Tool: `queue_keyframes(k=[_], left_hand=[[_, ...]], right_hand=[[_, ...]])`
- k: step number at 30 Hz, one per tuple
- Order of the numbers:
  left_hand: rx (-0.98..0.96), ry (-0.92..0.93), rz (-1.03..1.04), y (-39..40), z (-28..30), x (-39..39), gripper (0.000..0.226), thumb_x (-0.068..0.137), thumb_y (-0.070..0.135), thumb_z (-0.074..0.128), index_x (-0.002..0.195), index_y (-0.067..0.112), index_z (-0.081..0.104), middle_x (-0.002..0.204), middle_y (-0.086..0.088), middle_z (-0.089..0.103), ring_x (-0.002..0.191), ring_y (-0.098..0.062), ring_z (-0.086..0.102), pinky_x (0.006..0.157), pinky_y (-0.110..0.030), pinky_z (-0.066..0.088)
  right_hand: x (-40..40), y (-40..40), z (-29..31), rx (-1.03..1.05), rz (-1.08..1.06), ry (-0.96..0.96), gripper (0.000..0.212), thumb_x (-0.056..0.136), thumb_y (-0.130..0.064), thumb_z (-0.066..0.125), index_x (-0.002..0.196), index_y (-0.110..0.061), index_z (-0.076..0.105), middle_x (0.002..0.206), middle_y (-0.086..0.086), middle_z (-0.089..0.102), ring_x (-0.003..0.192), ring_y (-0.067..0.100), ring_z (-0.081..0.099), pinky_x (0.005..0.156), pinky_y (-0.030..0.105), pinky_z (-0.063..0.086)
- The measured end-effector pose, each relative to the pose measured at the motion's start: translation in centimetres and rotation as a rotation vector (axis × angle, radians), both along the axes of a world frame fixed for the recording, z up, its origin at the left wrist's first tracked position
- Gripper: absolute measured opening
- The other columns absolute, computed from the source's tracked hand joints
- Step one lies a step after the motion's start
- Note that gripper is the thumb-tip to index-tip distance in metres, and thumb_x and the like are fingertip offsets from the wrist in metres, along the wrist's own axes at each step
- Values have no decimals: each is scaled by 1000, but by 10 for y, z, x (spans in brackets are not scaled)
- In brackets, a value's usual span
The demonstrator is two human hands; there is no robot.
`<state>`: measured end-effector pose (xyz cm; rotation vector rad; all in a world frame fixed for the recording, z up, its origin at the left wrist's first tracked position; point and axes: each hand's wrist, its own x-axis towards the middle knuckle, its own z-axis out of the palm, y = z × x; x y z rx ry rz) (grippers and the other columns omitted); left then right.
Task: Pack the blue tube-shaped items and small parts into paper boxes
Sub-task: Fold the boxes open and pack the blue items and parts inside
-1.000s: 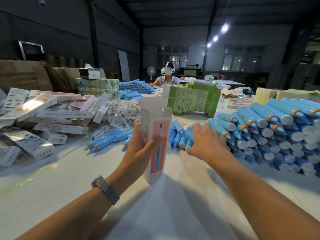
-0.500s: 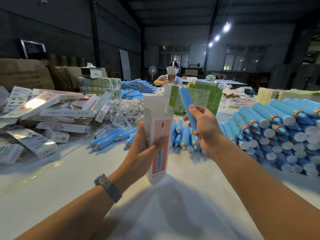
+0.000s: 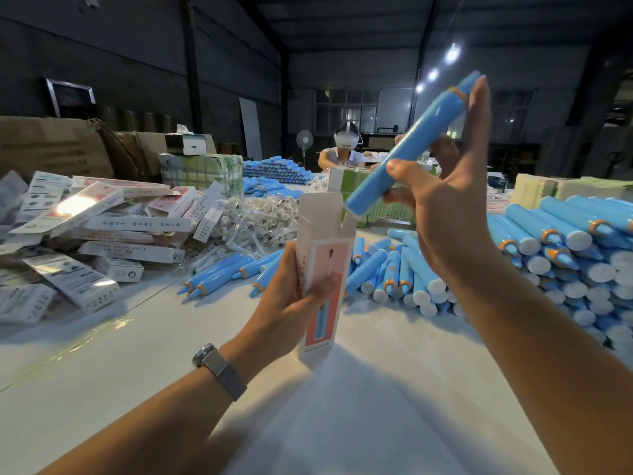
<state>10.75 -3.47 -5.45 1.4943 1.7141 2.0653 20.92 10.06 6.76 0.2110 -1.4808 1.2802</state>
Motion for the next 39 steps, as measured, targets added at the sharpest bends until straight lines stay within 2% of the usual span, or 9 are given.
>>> queue_keyframes(k=[7, 13, 18, 21, 24, 28, 31, 34, 39], left_hand=[[-43, 49, 59, -3, 1, 0, 29, 98, 8, 58, 114, 30, 46, 94, 22, 66, 92, 1, 65, 78, -17, 54], [-45, 126, 97, -5, 5, 1, 28, 91, 22, 61, 114, 30, 48, 96, 14, 65, 90, -6, 64, 81, -24, 57], [-48, 130, 108, -6, 5, -2, 24, 90, 26, 60, 111, 28, 48, 93, 18, 65, 90, -3, 63, 83, -30, 57], [-45, 144, 119, -7, 4, -4, 23, 92, 26, 60, 111, 30, 48, 91, 16, 65, 89, -6, 63, 82, -32, 58], [-51, 156, 144, -7, 3, -5, 21, 91, 30, 62, 107, 34, 49, 91, 7, 64, 88, -18, 64, 83, -48, 56], [-41, 183, 212, -8, 0, -6, 29, 86, 48, 62, 107, 34, 47, 92, 3, 63, 88, -29, 63, 81, -57, 54], [1, 187, 272, -5, -3, -5, 32, 85, 48, 60, 106, 29, 46, 89, 6, 62, 82, -29, 61, 75, -58, 53], [33, 174, 339, -2, -6, -8, 22, 86, 40, 61, 99, 37, 43, 84, 13, 59, 75, -22, 59, 69, -56, 52], [6, 286, 562, -7, -10, -22, 33, 86, 36, 62, 91, 39, 30, 74, 7, 56, 60, -19, 53, 50, -45, 46]], right_hand=[[7, -5, 7, 110, -3, 0, 97, 77, 5, 64, 150, -36, 16, 118, 14, 56, 79, 17, 72, 58, 37, 60], [8, -5, 7, 289, 3, -26, 99, 72, 12, 69, 147, -32, 20, 140, 14, 37, 87, 25, 69, 54, 36, 60], [1, -9, -4, 426, -46, -104, 93, 73, 5, 76, 142, -27, 21, 105, 7, 54, 81, 24, 66, 60, 42, 60], [1, -7, -6, 436, -114, -126, 83, 77, -4, 77, 139, -21, 25, 94, 0, 59, 69, 18, 66, 63, 36, 60], [2, -4, -8, 453, -183, -173, 70, 81, -17, 78, 132, -26, 31, 90, -1, 63, 57, 16, 63, 61, 41, 59], [-1, -1, -12, 562, -332, -159, 43, 87, -31, 70, 120, -26, 41, 89, -10, 63, 65, 7, 65, 58, 32, 57], [-8, -2, -29, 745, -404, -217, 18, 95, -31, 61, 104, -15, 62, 90, -7, 64, 73, 8, 63, 61, 41, 55], [-19, -8, -49, 867, -390, -287, 25, 95, -33, 57, 91, -12, 69, 100, -1, 63, 88, 19, 58, 69, 45, 51], [-31, -11, -50, 723, -308, -252, 19, 93, -29, 57, 93, -18, 71, 107, -3, 60, 95, 14, 60, 73, 33, 51]])
